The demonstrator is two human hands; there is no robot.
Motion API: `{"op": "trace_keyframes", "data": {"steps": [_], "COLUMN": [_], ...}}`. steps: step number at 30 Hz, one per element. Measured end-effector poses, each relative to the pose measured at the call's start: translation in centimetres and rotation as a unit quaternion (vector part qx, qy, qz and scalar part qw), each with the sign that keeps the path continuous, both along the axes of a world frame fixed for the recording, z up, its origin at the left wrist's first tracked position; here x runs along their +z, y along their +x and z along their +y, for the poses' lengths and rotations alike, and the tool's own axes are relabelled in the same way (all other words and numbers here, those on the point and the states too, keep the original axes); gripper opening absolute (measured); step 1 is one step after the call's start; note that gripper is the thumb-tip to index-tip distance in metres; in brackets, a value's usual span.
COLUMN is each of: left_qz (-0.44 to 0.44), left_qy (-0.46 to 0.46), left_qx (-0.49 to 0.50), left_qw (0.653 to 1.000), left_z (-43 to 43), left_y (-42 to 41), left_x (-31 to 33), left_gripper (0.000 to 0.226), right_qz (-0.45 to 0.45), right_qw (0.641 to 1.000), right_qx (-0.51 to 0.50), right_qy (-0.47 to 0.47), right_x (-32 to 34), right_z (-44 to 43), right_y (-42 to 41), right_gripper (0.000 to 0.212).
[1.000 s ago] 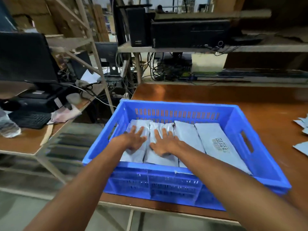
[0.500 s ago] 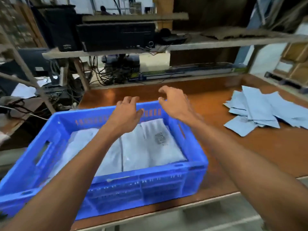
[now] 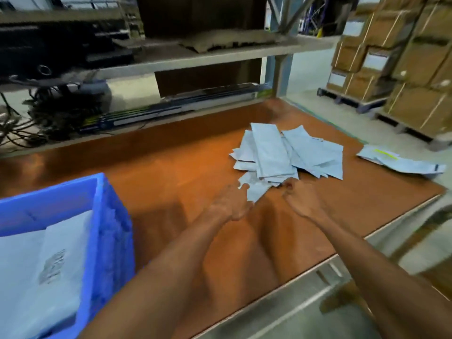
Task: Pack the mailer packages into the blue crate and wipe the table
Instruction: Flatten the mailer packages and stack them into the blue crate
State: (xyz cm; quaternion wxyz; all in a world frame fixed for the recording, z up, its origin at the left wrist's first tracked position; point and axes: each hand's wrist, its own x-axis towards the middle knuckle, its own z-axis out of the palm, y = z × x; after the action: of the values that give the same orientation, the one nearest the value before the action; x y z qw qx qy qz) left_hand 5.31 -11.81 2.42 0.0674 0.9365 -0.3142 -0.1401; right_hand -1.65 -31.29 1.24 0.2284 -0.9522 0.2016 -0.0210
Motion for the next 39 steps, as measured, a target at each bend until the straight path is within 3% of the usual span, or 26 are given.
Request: {"op": "trace_keyframes", "data": {"steps": [5,10,13,20,25,29,32,36,39], "left_qz": [-0.033,-0.051,-0.086,-0.134,-0.130,-0.108,-0.092,-0.088,-0.116], "left_qy": [0.006,0.043,0.016,0.001,-0.025,-0.053,-0.065,0.002,0.008], "left_qx": [-0.014,-0.019,0.005,0.106,0.220,0.255,0.251,0.220,0.215], "left_qw": [0.999,0.998,0.996,0.985,0.967,0.959,0.961,0.971,0.970], "left_z": [-4.4,-3.4,-1.2,7.5,13.1,13.4,11.8,10.1,10.3], "left_y": [2.9,3.1,1.5,-6.2,-10.4,-10.1,-7.0,-5.8,-7.3], "left_x": [-5.9,-9.3,-9.7,-10.6,-10.3,-9.2,-9.1,-10.7,-11.5], "left_gripper": [0.069,0.058,0.055,0.057,0.063,0.076,0.079,0.074,0.072], "right_qz": [-0.041,0.060,0.085,0.013,-0.026,-0.084,-0.052,0.068,0.039], "right_qw": [0.995,0.979,0.974,0.968,0.966,0.957,0.968,0.976,0.966], "right_qx": [0.088,0.138,0.139,0.152,0.168,0.202,0.178,0.150,0.183], "right_qy": [-0.009,-0.138,-0.156,-0.198,-0.196,-0.191,-0.167,-0.143,-0.179], "right_x": [-1.0,-4.3,-7.2,-8.4,-8.6,-7.4,-6.5,-8.8,-10.4], "right_z": [-4.1,-4.4,-3.9,0.4,4.3,6.2,5.6,6.5,9.0], "right_y": [6.4,10.0,8.0,-0.7,-6.6,-7.6,-3.1,-0.1,-2.6], "right_gripper": [0.054,0.058,0.062,0.062,0.059,0.047,0.056,0.074,0.075]}}
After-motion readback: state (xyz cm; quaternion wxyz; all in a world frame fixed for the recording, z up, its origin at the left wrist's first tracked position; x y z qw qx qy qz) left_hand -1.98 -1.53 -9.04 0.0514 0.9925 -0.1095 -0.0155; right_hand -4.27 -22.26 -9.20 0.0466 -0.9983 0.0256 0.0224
